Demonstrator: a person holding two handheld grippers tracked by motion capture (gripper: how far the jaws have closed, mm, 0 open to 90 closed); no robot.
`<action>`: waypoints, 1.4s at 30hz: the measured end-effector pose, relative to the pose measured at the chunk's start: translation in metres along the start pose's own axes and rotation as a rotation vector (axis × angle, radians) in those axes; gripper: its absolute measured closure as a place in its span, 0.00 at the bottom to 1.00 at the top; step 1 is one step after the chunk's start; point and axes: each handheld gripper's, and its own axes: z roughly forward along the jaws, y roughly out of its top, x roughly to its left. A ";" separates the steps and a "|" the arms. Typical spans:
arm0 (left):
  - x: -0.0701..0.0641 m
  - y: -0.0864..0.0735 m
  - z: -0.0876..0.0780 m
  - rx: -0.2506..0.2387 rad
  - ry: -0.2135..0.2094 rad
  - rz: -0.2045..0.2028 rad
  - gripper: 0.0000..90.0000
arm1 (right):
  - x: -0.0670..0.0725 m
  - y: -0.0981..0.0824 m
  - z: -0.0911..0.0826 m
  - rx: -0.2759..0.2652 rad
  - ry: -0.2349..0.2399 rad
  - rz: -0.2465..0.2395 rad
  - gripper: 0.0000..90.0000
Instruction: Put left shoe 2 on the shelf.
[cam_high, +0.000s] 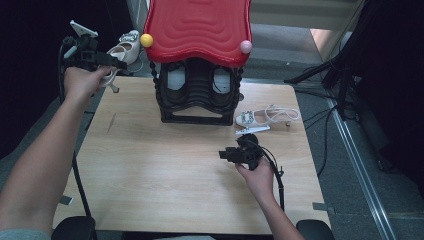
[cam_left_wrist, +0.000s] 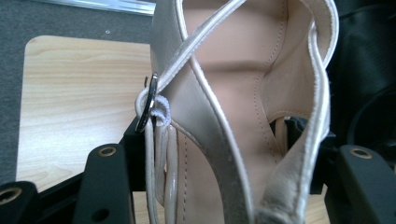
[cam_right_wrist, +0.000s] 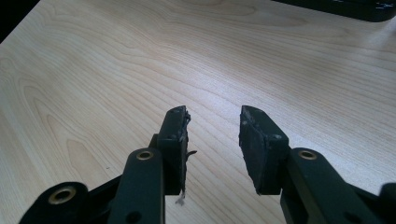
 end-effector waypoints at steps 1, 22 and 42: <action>-0.002 0.002 -0.002 -0.003 -0.003 0.003 0.44 | 0.000 0.000 0.000 0.000 0.000 0.000 0.70; -0.047 0.046 -0.063 -0.070 -0.011 0.057 0.44 | 0.001 0.000 0.000 0.001 0.000 0.002 0.70; -0.123 0.082 -0.103 -0.133 -0.007 0.154 0.44 | 0.001 0.000 -0.001 0.002 -0.004 0.003 0.70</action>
